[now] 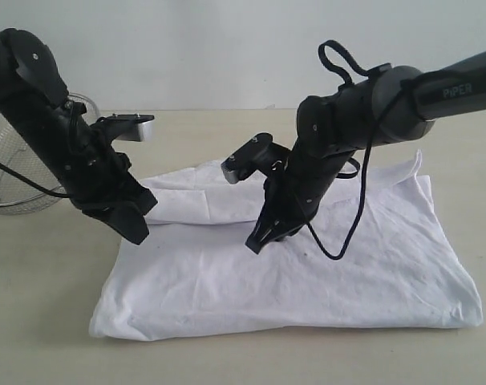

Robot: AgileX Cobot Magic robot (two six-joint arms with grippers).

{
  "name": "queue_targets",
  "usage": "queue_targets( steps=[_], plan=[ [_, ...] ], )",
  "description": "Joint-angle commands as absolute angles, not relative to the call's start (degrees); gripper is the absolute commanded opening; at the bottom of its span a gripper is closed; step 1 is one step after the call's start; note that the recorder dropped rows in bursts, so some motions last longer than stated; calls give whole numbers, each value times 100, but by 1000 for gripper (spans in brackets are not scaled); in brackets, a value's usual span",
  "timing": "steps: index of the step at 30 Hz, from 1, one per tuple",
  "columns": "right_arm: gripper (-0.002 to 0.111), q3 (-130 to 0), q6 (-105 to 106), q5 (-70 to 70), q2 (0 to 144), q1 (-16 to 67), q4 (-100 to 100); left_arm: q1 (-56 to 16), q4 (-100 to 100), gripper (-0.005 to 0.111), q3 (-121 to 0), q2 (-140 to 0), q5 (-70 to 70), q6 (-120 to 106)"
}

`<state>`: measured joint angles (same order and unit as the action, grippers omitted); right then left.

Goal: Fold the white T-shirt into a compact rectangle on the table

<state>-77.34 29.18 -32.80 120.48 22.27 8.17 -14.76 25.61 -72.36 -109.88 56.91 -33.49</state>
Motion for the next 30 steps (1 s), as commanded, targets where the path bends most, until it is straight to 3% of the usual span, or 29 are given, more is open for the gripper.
queue_targets(
  steps=[1,30],
  plan=[
    [0,-7884,2769,-3062,12235,2248,660,-1515,2636,5,-7200,-10935,5759,-3293],
    [0,-9252,2188,-2454,12589,1945,71,-1515,2936,5,-6642,-10935,5253,-3318]
  ],
)
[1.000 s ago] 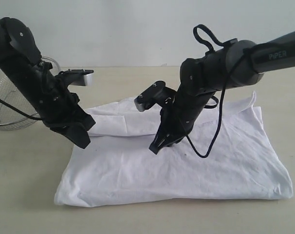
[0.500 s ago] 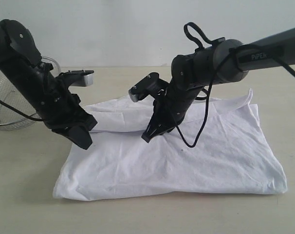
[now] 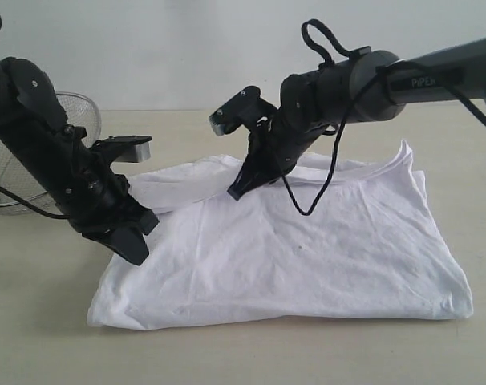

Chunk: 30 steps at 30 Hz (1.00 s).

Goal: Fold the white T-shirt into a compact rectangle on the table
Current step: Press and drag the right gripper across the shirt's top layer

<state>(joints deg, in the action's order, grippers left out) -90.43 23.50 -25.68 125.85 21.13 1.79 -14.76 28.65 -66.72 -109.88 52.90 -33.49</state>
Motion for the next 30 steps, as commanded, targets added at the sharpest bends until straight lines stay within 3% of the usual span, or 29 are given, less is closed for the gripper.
queue_targets(
  steps=[1,13,17,22,30],
  plan=[
    [0,-9306,2147,-2454,12589,1894,71,-1515,2936,5,-6642,-10935,5253,-3318],
    [0,-9899,1656,-2672,12589,1550,92,-1515,2936,5,-6643,-10935,5296,-3318],
    [0,-9899,1718,-3411,12589,1405,319,-1515,2936,5,-6643,-10935,5314,-3318],
    [0,-9899,2970,-4274,12589,1388,1766,-1515,2936,5,-6643,-10935,5314,-3318],
    [0,-9899,3705,-4396,12904,1388,3178,-1515,2936,5,-6643,-10935,5293,-3318]
  ],
)
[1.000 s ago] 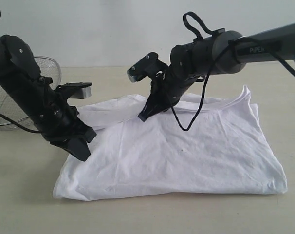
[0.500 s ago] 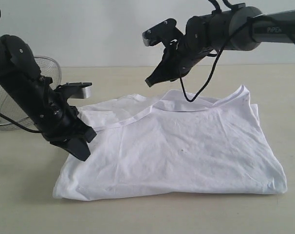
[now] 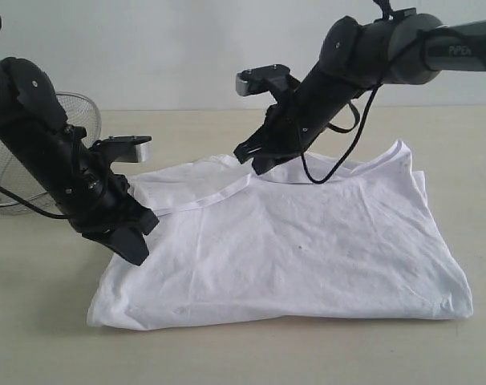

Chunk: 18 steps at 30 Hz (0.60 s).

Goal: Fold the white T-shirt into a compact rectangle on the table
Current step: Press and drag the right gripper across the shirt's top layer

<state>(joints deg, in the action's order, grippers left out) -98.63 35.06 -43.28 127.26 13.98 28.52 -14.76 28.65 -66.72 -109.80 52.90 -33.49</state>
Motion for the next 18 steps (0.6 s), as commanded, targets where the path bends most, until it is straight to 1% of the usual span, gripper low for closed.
queue_targets(
  steps=[1,9,18],
  plan=[
    [0,-9899,3691,-4434,12969,1388,3177,-1515,2936,5,-6643,-10935,5293,-3318],
    [0,-9899,3644,-4509,13130,1399,3401,-1515,2936,5,-6643,-10935,5293,-3318],
    [0,-9899,3656,-3982,13332,1618,3547,-1515,2936,5,-6643,-10935,5268,-3318]
  ],
)
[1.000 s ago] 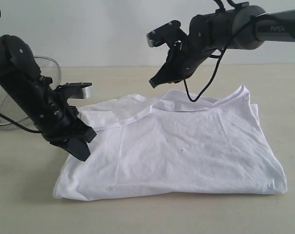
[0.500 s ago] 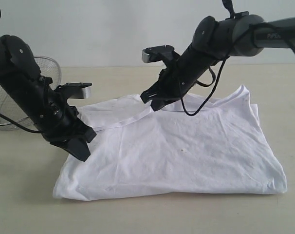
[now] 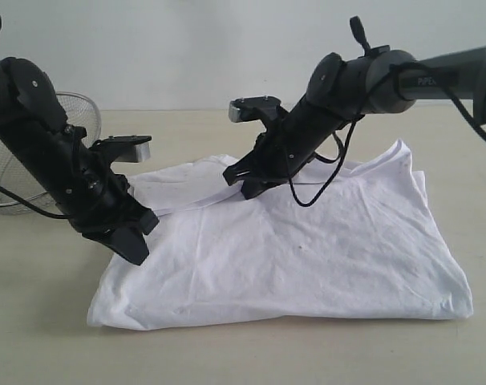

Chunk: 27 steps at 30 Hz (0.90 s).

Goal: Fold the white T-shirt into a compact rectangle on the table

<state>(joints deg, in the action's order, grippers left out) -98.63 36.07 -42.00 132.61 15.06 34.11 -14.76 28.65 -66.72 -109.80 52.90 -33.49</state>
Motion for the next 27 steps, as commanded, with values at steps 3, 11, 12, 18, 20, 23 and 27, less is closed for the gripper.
queue_targets(
  steps=[3,11,12,18,20,23,27],
  plan=[
    [0,-9899,3656,-3644,13320,1654,3587,-1515,2936,5,-6643,-10935,5289,-3318],
    [0,-10350,3532,-3046,13320,1654,3840,-1515,2936,5,-6643,-10935,5345,-3318],
    [0,-10487,3407,-2789,13320,1654,3840,-1515,2936,5,-6643,-10935,5345,-3318],
    [0,-11046,3125,-3374,13320,1654,3828,-1515,2936,5,-6643,-10935,5345,-3318],
    [0,-11034,3102,-4034,13320,1654,3628,-1515,2936,5,-6643,-10935,5345,-3318],
    [0,-10975,2422,-4555,13320,1654,2453,-1515,2936,5,-6643,-10935,5345,-3318],
    [0,-10961,2306,-4948,13392,1654,2195,-1515,2936,5,-6643,-10935,5345,-3318]
  ],
)
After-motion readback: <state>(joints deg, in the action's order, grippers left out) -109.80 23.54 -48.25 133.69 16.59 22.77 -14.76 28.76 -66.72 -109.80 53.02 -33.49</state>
